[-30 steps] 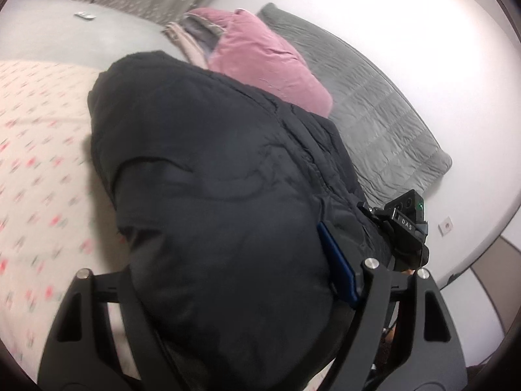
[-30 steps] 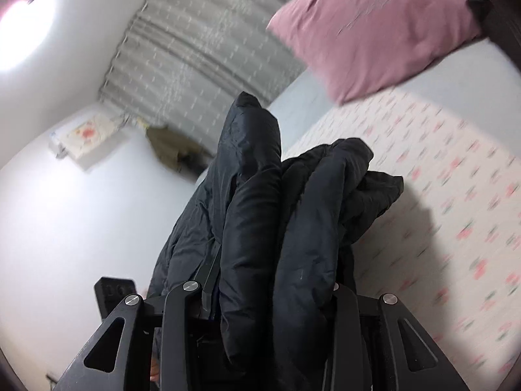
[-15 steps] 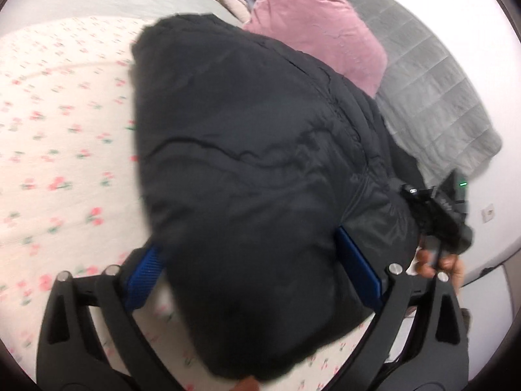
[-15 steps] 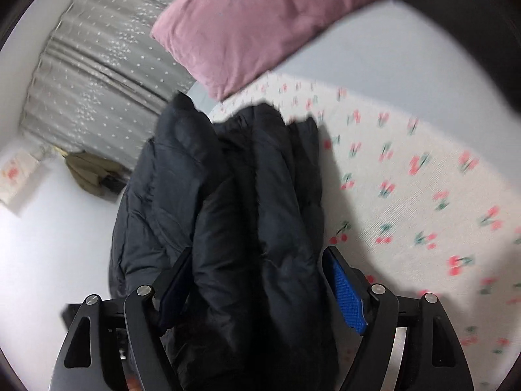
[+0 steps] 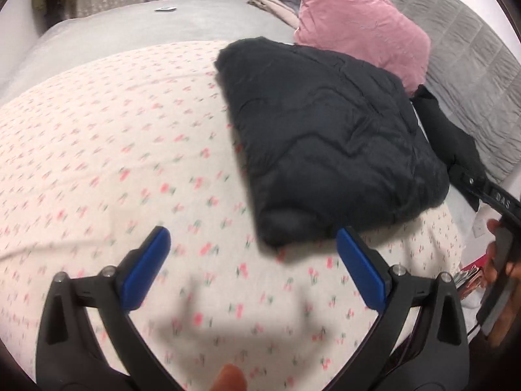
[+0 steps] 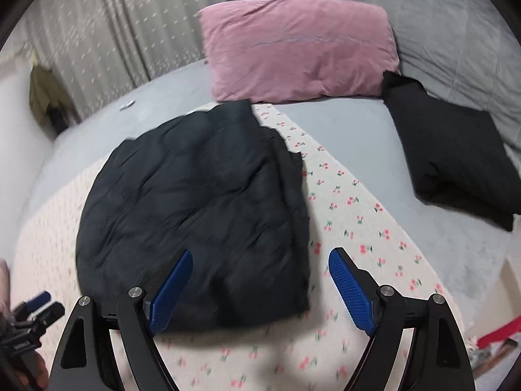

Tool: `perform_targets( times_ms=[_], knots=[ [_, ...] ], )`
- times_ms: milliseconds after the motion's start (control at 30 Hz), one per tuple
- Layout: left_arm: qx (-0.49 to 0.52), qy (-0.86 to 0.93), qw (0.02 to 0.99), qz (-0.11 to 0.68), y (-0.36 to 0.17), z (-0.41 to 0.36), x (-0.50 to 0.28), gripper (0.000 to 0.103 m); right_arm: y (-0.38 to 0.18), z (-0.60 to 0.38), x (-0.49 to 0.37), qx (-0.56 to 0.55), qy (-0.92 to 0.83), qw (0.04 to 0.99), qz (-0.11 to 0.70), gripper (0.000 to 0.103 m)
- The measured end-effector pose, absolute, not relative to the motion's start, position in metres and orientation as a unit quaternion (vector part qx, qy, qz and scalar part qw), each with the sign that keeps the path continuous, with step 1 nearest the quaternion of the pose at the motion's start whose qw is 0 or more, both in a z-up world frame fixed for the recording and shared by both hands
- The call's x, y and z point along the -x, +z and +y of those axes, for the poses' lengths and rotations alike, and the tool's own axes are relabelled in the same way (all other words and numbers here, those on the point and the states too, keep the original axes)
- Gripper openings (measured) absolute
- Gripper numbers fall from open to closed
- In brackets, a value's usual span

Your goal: Fold large clothes

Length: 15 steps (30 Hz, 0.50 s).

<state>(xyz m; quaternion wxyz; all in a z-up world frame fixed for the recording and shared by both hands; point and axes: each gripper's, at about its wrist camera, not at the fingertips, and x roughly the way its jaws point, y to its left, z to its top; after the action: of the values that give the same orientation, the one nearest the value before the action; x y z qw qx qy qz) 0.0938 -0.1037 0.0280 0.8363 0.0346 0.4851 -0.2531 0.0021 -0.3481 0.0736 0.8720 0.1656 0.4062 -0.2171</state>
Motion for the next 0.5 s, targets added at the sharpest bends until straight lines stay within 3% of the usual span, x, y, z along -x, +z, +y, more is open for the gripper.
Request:
perform_targets(
  times_ms=[500],
  knots=[
    [-0.077, -0.198, 0.87, 0.445, 0.026, -0.111, -0.048, 0.102, 0.021, -0.265, 0.031, -0.105, -0.227, 0.865, 0.434, 0.089]
  ],
)
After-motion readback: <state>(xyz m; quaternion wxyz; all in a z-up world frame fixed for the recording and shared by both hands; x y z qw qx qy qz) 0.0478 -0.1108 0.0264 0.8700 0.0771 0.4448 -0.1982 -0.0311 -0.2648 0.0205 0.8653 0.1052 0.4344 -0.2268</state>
